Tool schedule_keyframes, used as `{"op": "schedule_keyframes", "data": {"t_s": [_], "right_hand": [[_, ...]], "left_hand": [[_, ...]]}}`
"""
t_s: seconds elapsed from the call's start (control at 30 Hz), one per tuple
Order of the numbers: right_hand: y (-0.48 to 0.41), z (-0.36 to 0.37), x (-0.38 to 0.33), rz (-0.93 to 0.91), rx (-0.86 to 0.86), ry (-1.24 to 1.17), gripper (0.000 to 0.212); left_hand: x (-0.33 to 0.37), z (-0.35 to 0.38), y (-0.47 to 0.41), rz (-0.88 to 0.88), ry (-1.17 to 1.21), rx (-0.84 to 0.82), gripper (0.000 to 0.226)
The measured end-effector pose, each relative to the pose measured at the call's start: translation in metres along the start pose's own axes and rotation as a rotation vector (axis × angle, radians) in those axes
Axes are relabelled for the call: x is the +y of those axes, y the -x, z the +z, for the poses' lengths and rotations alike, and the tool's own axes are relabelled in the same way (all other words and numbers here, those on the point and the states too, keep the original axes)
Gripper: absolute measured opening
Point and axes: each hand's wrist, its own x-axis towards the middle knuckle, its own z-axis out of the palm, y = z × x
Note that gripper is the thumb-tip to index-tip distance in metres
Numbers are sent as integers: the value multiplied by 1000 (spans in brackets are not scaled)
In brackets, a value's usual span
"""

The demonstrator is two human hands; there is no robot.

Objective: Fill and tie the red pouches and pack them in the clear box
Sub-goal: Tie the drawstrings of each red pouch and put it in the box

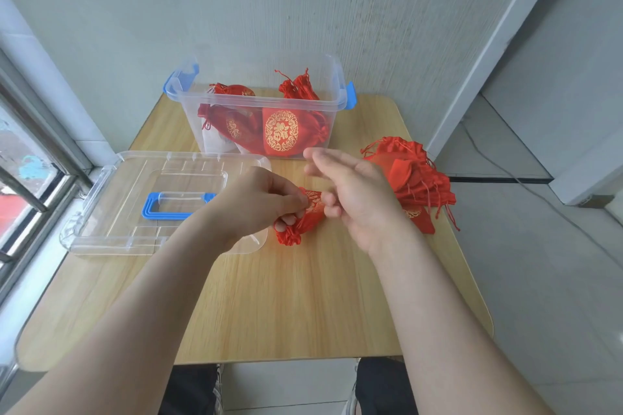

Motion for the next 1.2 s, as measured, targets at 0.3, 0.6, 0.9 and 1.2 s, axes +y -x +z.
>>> {"op": "schedule_keyframes", "data": {"t_s": [0.3,0.6,0.9,1.2], "right_hand": [[7,-5,10,-455,17,814,19],[2,2,18,-607,-4,972,19],[3,3,21,-575,55,1078,16],[-1,-5,17,116,-57,167,10]], "left_hand": [[2,-3,-2,-79,130,38,18],[2,-9,2,-122,193,-1,17],[5,-9,4,-114,139,167,36],[5,0,4,167,-196,304,18]]}}
